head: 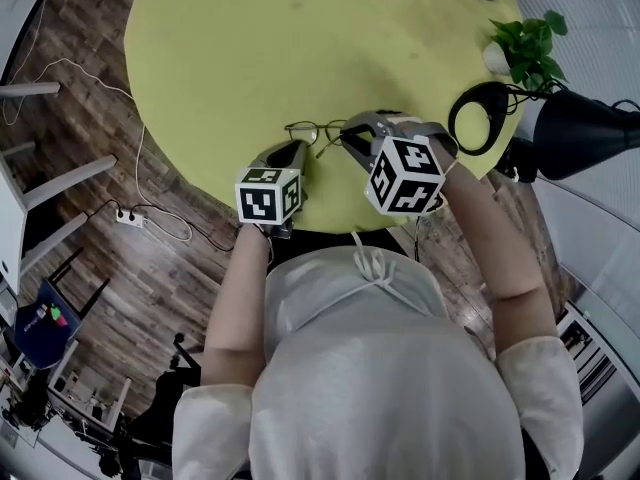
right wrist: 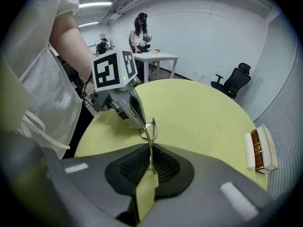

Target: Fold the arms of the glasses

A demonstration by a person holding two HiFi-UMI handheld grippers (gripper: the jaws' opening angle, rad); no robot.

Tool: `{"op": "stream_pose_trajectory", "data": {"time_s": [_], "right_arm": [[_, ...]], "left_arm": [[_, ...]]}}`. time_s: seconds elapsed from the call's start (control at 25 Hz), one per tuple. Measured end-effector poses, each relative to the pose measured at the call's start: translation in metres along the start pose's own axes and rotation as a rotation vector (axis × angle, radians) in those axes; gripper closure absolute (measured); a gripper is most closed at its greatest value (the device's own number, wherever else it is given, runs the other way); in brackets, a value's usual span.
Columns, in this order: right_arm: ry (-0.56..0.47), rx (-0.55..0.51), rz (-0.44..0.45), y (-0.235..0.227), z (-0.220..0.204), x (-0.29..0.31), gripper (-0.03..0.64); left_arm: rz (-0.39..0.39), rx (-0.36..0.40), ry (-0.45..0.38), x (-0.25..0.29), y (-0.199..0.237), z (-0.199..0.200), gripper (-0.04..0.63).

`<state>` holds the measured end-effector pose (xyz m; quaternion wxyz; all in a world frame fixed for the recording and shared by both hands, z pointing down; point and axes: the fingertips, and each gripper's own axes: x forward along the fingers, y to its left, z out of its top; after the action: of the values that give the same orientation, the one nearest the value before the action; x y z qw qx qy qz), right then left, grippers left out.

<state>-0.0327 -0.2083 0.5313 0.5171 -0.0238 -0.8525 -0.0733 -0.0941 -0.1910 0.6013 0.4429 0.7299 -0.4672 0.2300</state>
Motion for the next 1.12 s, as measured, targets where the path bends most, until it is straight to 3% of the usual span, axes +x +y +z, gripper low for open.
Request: {"op": "stream_pose_trajectory", "data": {"time_s": [0.44, 0.76, 1.12], "right_arm": [[0.087, 0.011, 0.001, -0.004, 0.016, 0.043, 0.600], [0.134, 0.014, 0.021, -0.005, 0.012, 0.068, 0.606], [0.132, 0.054, 0.076, -0.007, 0.013, 0.073, 0.587]], "left_arm": [[0.039, -0.067, -0.039, -0.004, 0.004, -0.001, 0.589], [-0.007, -0.136, -0.039, -0.003, 0.006, -0.002, 0.589], [-0.017, -0.143, -0.027, -0.004, 0.008, -0.002, 0.589]]}}
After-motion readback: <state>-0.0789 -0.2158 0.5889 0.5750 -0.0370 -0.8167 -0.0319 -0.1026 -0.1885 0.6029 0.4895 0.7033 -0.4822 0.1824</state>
